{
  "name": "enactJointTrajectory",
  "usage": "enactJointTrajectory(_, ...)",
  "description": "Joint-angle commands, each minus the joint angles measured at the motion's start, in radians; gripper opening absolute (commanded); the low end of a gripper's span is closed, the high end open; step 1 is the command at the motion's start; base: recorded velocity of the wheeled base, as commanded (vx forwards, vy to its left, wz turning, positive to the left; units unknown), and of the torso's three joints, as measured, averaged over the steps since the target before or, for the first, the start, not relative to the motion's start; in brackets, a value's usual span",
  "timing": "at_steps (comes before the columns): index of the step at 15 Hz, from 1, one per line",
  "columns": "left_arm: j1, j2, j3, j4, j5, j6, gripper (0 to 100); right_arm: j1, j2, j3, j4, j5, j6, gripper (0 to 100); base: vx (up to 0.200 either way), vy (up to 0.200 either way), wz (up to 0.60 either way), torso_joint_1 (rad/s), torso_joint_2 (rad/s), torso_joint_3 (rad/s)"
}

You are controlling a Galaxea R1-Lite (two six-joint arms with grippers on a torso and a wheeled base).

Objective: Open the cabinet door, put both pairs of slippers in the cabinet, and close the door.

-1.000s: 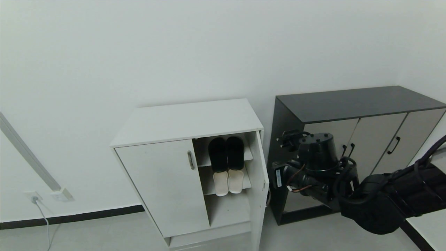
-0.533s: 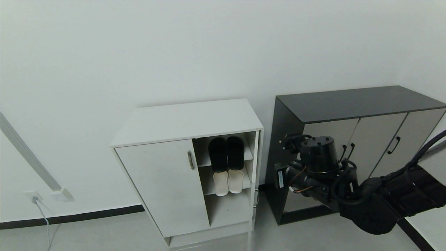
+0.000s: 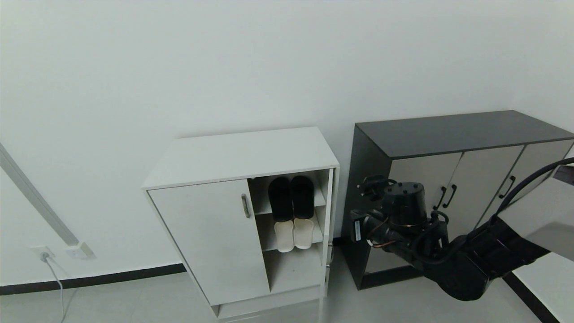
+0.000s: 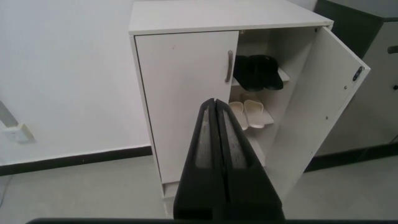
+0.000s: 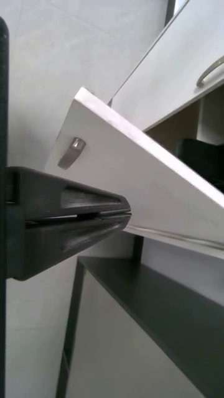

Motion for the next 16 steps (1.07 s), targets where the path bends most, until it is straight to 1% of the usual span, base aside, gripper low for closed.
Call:
enactJointTrajectory(1, 0.000, 0.001, 0.000, 0.000, 0.000, -0.001, 0, 0.003, -0.020, 0.005, 0.000, 0.000, -0.001, 0, 0.000, 0.000, 0.60, 0.002, 0.00, 0.002)
enactJointTrajectory(6, 0.000, 0.001, 0.000, 0.000, 0.000, -0.002, 0, 0.011, -0.050, 0.006, -0.007, 0.001, 0.000, 0, 0.000, 0.000, 0.60, 0.001, 0.00, 0.004)
enactJointTrajectory(9, 0.000, 0.001, 0.000, 0.000, 0.000, -0.002, 0, 0.003, -0.049, 0.020, -0.035, 0.000, -0.003, 0, 0.000, 0.000, 0.00, 0.000, 0.00, 0.000)
enactJointTrajectory(12, 0.000, 0.001, 0.000, 0.000, 0.000, -0.002, 0, -0.028, -0.067, 0.021, -0.035, -0.006, -0.035, 0, 0.000, 0.000, 0.00, 0.000, 0.00, 0.000)
enactJointTrajectory(14, 0.000, 0.001, 0.000, 0.000, 0.000, -0.001, 0, -0.065, -0.122, 0.043, -0.012, -0.008, -0.060, 0, 0.000, 0.000, 0.00, 0.000, 0.00, 0.000)
enactJointTrajectory(16, 0.000, 0.001, 0.000, 0.000, 0.000, -0.002, 0, -0.097, -0.170, 0.092, 0.042, -0.008, -0.093, 0, 0.000, 0.000, 0.00, 0.000, 0.00, 0.000)
